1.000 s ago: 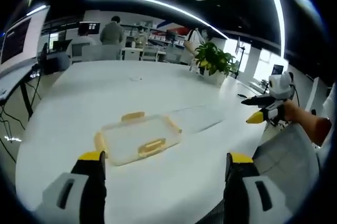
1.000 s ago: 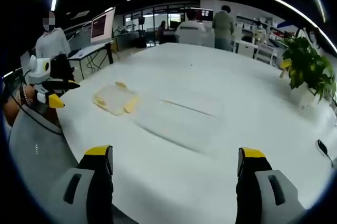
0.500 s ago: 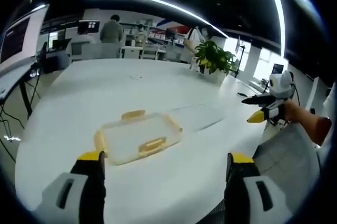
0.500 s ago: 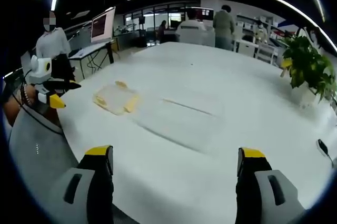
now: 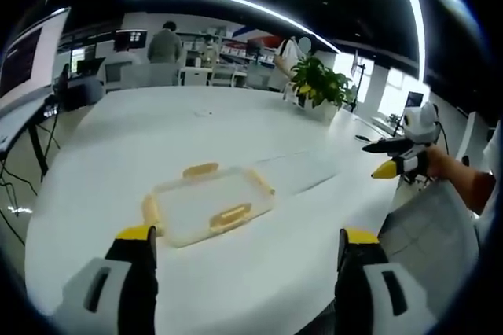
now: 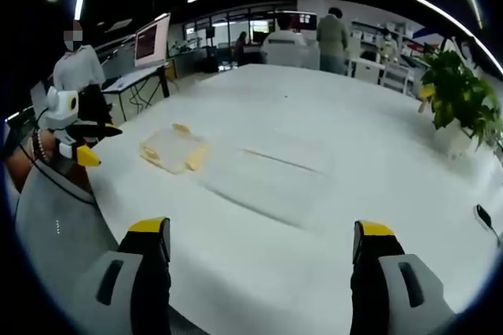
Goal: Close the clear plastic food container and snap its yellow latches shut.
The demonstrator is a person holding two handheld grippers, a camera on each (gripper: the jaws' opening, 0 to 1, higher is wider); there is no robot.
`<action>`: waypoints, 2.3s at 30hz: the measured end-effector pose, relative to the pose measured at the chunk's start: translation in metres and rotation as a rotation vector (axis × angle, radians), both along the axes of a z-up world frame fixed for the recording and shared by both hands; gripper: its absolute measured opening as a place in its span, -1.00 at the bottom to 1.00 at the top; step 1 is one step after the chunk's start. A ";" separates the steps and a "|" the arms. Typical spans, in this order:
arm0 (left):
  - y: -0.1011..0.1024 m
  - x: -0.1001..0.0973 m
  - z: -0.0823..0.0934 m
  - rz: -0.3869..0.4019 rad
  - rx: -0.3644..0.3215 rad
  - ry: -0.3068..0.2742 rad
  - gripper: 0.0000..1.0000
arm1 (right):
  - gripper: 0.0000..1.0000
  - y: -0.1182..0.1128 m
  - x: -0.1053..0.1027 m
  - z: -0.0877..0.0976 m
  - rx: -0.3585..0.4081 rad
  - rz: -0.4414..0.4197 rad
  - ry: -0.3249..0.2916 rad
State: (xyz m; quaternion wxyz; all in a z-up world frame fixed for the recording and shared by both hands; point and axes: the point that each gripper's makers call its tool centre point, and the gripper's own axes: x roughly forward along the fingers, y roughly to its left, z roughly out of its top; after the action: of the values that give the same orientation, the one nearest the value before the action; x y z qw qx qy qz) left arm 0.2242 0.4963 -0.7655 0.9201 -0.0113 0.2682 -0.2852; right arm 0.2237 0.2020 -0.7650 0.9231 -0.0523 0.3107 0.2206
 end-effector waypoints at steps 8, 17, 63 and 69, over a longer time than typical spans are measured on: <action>0.002 0.001 -0.001 0.007 -0.001 0.003 0.87 | 0.89 0.000 0.000 0.000 -0.004 0.001 0.002; 0.011 0.008 -0.001 0.013 0.024 -0.003 0.87 | 0.87 0.001 0.003 0.009 -0.009 0.006 -0.029; 0.089 0.104 -0.020 -0.407 0.807 -0.076 0.75 | 0.74 0.136 0.106 0.028 -0.427 0.645 -0.221; 0.084 0.112 -0.024 -0.446 0.849 -0.121 0.73 | 0.73 0.151 0.112 0.018 -0.465 0.707 -0.228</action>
State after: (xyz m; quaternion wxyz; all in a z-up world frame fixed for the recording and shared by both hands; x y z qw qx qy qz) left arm 0.3366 0.5804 -0.7892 0.7738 0.4395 0.3030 -0.3411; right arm 0.3355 0.3533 -0.7474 0.7829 -0.3860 0.2111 0.4399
